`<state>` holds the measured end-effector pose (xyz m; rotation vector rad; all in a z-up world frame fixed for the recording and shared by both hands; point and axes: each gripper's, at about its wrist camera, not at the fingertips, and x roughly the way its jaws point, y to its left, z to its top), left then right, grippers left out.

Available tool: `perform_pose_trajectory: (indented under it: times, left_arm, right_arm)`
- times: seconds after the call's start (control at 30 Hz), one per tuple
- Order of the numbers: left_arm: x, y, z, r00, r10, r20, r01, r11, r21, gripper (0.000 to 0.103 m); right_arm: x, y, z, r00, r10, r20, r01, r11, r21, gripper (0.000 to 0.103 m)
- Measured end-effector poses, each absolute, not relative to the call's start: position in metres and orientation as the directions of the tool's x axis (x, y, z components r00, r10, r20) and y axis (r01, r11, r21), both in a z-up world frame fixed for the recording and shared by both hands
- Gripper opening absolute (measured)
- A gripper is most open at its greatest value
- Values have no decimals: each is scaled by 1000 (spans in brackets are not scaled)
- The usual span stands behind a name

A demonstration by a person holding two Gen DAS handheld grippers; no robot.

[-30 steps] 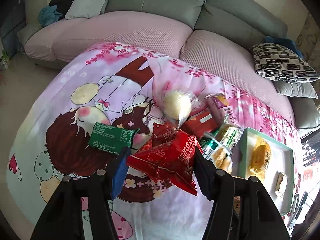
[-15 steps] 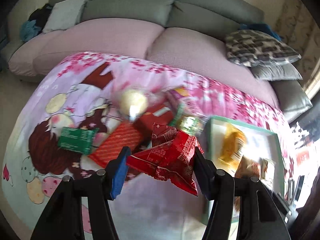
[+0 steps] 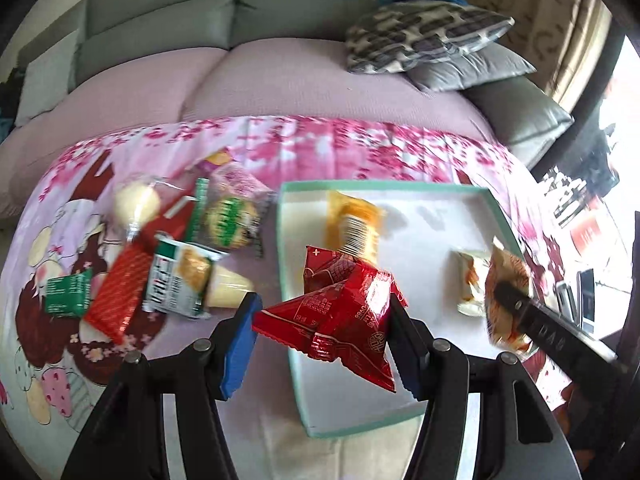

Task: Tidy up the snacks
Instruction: 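Carry both snacks into the tray and open both tools to release them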

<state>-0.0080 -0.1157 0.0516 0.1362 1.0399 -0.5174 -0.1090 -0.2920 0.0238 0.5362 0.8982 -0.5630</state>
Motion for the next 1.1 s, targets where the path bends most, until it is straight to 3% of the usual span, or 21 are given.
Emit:
perform_pose_trajectory:
  times: [0.4, 1.1]
  left_arm:
    - [-23, -144, 37, 335, -358, -872, 521, 841, -145, 63]
    - [-25, -161, 5, 264, -306, -915, 544, 830, -121, 63]
  right_arm:
    - [-149, -344, 22, 434, -300, -850, 772, 610, 179, 39]
    - [-138, -349, -5, 384, -275, -881, 776, 613, 147, 39]
